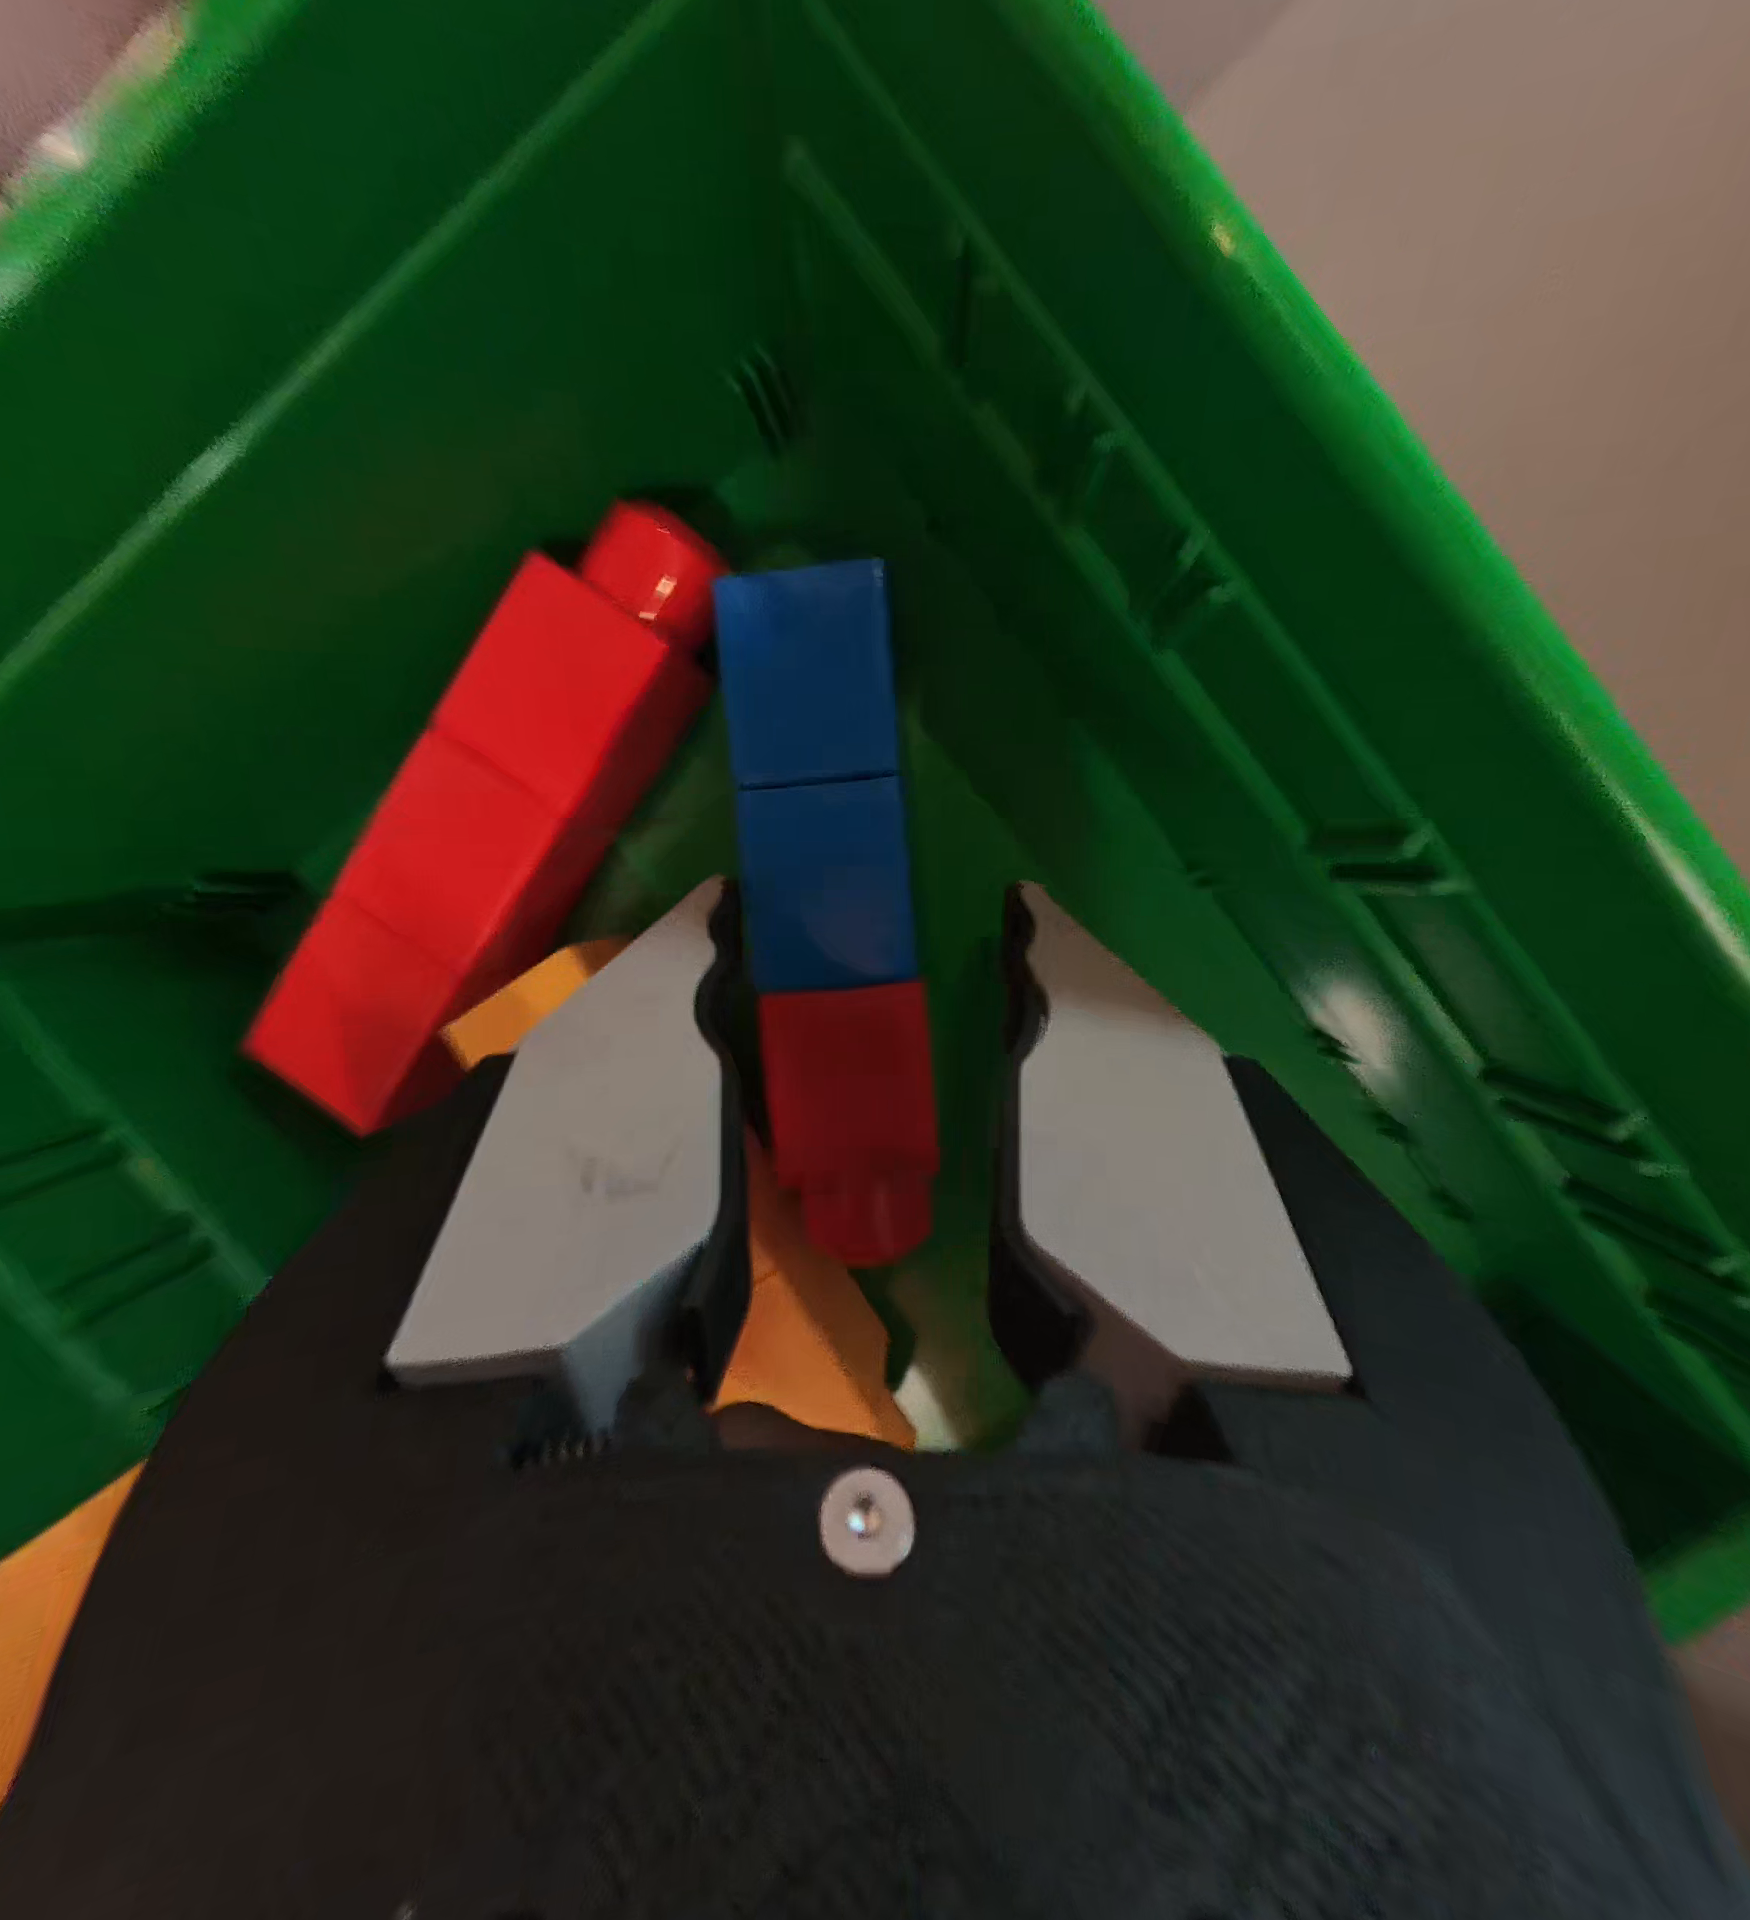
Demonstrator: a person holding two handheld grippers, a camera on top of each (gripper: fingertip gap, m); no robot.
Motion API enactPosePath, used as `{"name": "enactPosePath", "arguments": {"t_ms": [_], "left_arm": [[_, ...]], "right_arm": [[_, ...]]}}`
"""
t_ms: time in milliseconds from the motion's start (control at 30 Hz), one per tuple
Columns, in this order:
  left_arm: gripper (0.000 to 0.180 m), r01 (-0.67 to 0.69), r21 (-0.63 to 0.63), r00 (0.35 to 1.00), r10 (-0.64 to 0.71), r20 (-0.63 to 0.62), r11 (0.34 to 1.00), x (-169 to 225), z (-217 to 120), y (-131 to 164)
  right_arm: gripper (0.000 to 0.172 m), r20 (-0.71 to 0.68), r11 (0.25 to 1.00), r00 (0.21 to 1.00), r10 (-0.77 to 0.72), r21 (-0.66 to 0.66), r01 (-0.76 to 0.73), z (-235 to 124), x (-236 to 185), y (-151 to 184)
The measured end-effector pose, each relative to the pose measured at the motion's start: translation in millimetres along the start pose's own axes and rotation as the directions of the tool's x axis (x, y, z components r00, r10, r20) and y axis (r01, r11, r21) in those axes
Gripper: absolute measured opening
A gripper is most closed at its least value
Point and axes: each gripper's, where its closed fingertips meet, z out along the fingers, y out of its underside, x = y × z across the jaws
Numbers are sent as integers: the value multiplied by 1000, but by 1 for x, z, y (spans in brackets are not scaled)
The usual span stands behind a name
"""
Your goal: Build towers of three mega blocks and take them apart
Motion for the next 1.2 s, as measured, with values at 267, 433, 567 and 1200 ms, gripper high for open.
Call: {"name": "enactPosePath", "arguments": {"t_ms": [267,433,567,1200], "left_arm": [[36,-60,-83,998,59,-13,995,4,11,15],[35,-94,207,994,82,67,974,4,-55,-19],[35,-97,643,986,162,-44,760,73,-135,-63],[38,-69,772,752,541,-375,632,320,-102,-64]], "right_arm": [[38,20,1000,1000,2,2,-2,-1,-2,0],[40,206,997,978,44,49,-55,-2,-34,-10],[47,446,991,892,71,67,-112,-7,-83,-19],[34,773,975,634,-9,148,-166,-36,-171,-38]]}}
